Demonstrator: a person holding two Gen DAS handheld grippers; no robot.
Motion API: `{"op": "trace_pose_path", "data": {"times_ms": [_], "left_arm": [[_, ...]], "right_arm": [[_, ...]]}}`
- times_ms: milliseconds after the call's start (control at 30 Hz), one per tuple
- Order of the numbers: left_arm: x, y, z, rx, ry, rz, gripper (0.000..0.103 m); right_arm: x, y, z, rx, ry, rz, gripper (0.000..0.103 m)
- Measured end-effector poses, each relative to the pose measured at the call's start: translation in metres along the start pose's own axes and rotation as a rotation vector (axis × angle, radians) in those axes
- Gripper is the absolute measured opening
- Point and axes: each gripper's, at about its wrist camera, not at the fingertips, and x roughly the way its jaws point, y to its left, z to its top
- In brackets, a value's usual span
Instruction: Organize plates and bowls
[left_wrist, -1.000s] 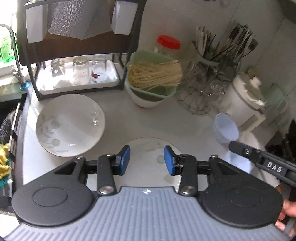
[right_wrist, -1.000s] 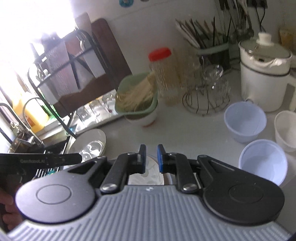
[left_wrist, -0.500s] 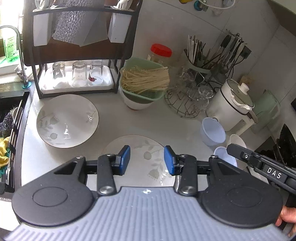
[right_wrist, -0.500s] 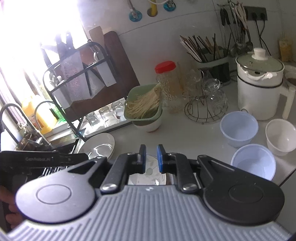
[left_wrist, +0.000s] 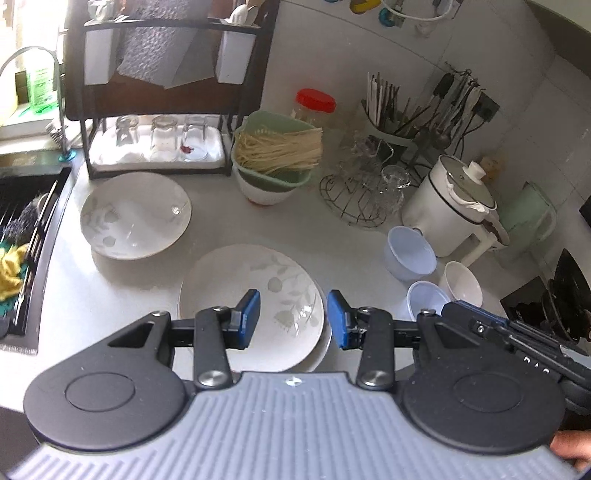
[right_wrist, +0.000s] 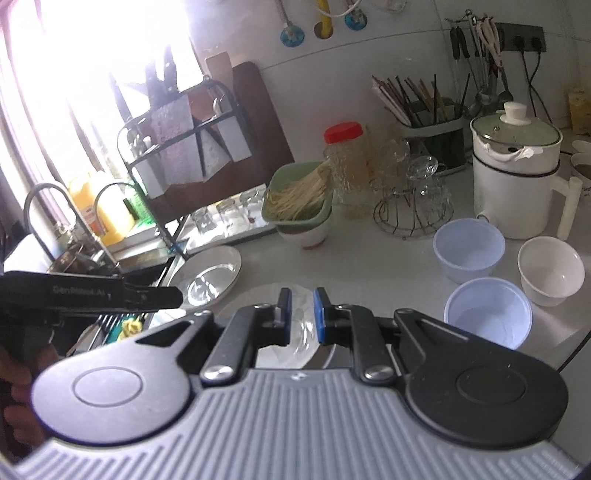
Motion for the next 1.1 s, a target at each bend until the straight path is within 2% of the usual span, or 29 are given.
{"op": "trace_pose_path", "data": {"times_ms": [233, 500, 867, 1100], "left_arm": [[-0.003, -0.004, -0.010, -0.052, 0.003, 0.029, 0.045], [-0.002, -0.014, -0.016, -0.059, 0.002, 0.062, 0.045], [0.003, -0.005, -0.007, -0.084, 0.005, 0.121, 0.047], [0.006, 0.004, -0.003, -0.094, 0.010, 0.159, 0.057]], "right_arm": [[0.000, -0.006, -0.003, -0.019, 0.034, 0.033, 0.016], [-0.001, -0.009, -0.005, -0.051, 0.050, 0.067, 0.016], [0.000, -0.017, -0.005, -0.043, 0.044, 0.080, 0.017], [0.009, -0.012, -0.001, -0.051, 0.036, 0.095, 0.018]]}}
